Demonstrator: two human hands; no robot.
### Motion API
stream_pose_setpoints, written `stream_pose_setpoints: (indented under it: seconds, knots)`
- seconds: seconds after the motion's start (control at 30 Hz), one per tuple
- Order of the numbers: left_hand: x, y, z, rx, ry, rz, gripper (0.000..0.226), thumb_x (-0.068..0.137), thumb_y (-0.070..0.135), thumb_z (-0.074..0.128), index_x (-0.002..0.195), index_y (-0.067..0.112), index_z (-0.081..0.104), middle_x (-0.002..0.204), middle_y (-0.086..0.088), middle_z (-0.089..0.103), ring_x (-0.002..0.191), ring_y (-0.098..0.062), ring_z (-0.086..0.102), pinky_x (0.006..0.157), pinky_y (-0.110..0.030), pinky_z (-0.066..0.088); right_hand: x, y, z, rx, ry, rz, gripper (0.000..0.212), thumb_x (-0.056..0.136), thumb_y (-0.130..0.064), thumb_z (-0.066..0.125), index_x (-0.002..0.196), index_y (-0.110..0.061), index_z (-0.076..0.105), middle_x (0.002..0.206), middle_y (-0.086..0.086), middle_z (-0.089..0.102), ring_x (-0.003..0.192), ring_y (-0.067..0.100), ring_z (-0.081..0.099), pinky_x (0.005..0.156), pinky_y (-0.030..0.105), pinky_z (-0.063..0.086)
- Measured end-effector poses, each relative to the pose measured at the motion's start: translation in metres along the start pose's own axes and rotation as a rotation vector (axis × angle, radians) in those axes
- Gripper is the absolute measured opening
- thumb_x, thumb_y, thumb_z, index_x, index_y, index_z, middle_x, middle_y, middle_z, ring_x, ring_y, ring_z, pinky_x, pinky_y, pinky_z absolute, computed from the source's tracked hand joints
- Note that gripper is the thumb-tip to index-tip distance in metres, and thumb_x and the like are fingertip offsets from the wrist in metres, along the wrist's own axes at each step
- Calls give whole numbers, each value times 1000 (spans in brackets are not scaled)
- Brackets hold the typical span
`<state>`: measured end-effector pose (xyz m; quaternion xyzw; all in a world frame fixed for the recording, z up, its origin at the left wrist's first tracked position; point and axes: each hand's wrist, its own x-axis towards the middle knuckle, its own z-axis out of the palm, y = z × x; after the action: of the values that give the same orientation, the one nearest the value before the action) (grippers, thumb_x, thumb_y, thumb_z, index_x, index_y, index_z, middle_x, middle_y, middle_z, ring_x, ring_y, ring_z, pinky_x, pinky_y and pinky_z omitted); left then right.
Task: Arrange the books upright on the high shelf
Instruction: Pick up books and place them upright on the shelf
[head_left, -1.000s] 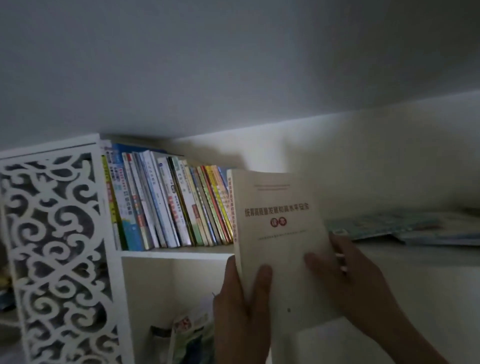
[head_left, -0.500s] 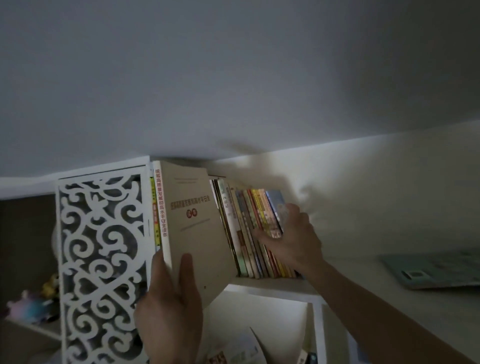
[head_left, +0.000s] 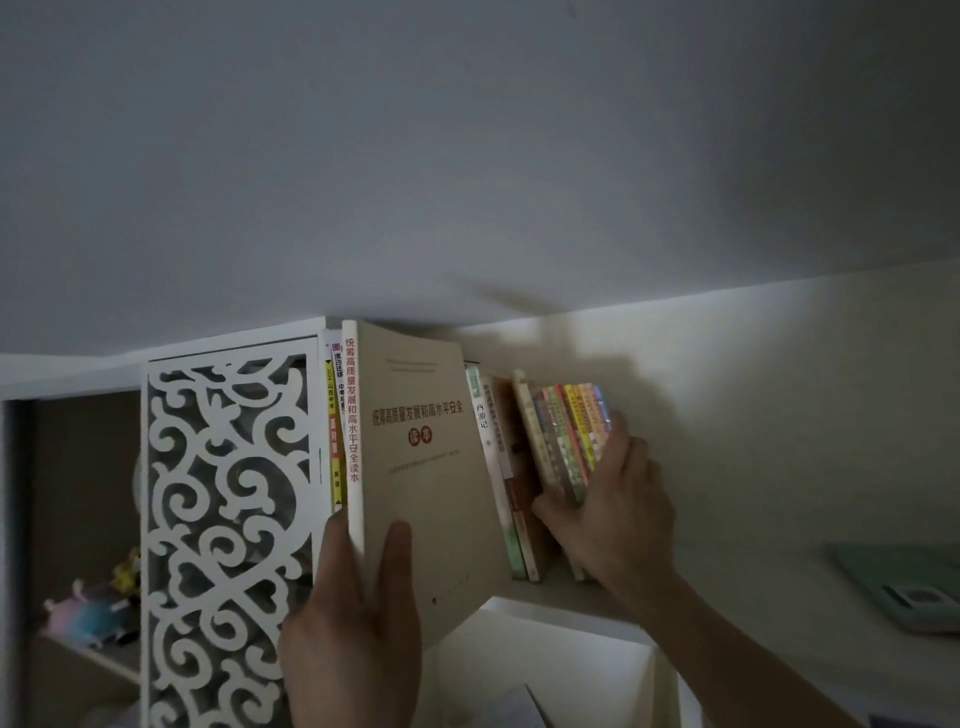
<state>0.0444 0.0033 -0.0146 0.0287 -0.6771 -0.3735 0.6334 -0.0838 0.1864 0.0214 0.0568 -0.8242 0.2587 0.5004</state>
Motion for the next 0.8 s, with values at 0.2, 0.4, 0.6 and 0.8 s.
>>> stream_pose_setpoints:
  seconds: [0.2, 0.4, 0.6, 0.8]
  knots:
    - [-8, 19, 27, -14, -114, 90, 42, 94, 40, 56, 129, 16, 60, 92, -3, 76, 58, -7, 61, 55, -10, 48, 4, 18, -4, 34, 41, 71, 123, 70, -57, 81, 157, -15, 4, 128, 14, 44, 94, 33, 61, 66, 41, 56]
    - [-11, 38, 90, 26, -151, 85, 36, 101, 42, 49, 135, 29, 43, 81, -3, 72, 57, -17, 68, 51, -33, 59, 7, 37, -15, 67, 152, 178, 123, 67, -51, 83, 156, -13, 7, 129, 14, 43, 99, 40, 61, 72, 51, 57]
    - [-29, 37, 134, 134, -377, 0, 46, 108, 37, 37, 149, 19, 30, 78, 5, 70, 55, -4, 52, 46, -11, 31, 7, 42, -18, 38, 158, 170, 124, 67, -56, 83, 156, -12, 9, 131, 14, 44, 99, 40, 62, 73, 50, 58]
    - [-36, 30, 141, 279, -591, 88, 77, 108, 39, 38, 157, 0, -7, 109, 1, 72, 88, -11, 73, 74, -21, 54, 7, 37, -15, 1, 127, 136, 128, 62, -57, 84, 155, -13, 9, 130, 12, 45, 101, 38, 63, 72, 45, 55]
